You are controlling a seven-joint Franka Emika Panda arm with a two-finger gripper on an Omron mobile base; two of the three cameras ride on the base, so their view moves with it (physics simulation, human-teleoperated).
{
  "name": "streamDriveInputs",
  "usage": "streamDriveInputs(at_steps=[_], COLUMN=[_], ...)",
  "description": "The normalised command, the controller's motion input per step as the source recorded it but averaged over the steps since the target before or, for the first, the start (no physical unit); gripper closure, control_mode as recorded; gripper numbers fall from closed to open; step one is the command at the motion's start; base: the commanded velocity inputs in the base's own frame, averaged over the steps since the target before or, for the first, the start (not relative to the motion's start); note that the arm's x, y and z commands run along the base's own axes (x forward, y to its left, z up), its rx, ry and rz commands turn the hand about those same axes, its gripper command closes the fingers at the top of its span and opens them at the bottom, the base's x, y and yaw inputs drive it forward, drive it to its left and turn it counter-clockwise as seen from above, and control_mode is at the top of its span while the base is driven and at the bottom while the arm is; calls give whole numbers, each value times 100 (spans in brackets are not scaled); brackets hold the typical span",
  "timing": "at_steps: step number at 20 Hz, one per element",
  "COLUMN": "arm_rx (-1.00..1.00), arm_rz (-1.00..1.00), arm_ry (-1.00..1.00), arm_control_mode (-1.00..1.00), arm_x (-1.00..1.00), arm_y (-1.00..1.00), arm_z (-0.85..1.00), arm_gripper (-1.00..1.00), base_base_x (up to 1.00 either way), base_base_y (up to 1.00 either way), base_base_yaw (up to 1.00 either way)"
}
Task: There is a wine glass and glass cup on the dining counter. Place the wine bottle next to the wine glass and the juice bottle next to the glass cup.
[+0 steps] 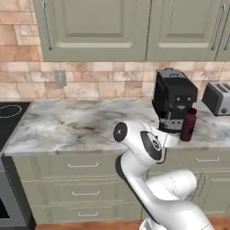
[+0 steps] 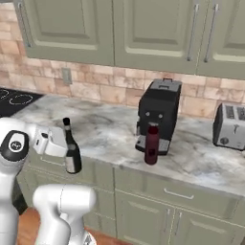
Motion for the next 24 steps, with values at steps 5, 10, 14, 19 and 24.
streamDriveInputs(at_steps=[5,10,14,19,24], arm_rx=[0,0,0,0,0], arm_rz=[0,0,0,0,0], arm_ry=[0,0,0,0,0], arm_control_mode=[100,100,100,100,100], arm_x=[0,0,0,0,0], arm_y=[0,0,0,0,0], arm_z=[0,0,0,0,0], arm_gripper=[100,100,100,100,100], base_base_x=[-27,-1,0,0,3], base_base_y=[0,0,0,0,-2], base_base_yaw=[75,100,100,100,94])
